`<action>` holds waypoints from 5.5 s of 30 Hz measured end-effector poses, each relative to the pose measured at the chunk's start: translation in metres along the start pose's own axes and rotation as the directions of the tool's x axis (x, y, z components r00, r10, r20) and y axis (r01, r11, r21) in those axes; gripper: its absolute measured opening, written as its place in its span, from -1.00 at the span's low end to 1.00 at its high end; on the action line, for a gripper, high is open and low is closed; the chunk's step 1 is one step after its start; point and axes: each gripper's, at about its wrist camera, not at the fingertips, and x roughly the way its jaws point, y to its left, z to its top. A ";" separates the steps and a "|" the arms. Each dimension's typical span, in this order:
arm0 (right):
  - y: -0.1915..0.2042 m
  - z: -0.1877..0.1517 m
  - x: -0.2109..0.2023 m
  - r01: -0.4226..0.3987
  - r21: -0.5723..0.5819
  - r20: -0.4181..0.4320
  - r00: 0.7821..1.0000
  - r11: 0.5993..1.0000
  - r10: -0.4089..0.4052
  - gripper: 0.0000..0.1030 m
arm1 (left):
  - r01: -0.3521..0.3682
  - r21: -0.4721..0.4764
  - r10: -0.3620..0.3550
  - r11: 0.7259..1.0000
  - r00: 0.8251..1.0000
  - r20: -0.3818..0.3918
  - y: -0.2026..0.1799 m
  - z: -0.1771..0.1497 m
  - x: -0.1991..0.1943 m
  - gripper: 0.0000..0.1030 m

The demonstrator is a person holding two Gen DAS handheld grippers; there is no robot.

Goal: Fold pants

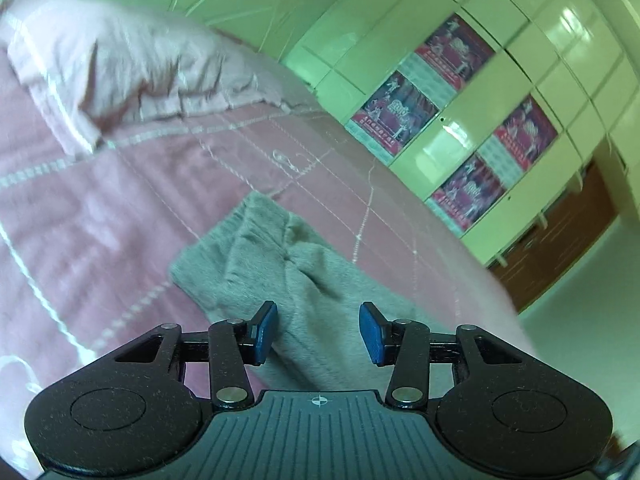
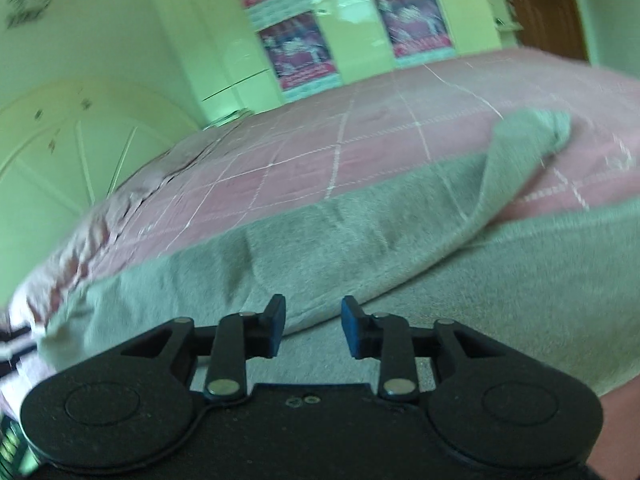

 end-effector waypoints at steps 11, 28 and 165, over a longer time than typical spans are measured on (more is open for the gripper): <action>-0.051 0.010 0.062 0.034 0.356 -0.066 0.998 0.934 -0.011 -0.39 | -0.007 -0.105 0.005 0.994 1.000 -0.018 0.000 0.004 0.022 0.06; -0.047 0.013 0.060 0.025 0.332 -0.079 0.997 0.943 0.001 -0.46 | -0.013 -0.204 0.012 0.979 1.000 -0.006 0.014 -0.014 0.025 -0.32; -0.232 -0.019 -0.141 0.102 0.623 0.203 0.936 0.775 -0.286 -1.00 | -0.213 0.657 0.353 0.723 0.932 -0.086 -0.142 -0.108 0.065 0.94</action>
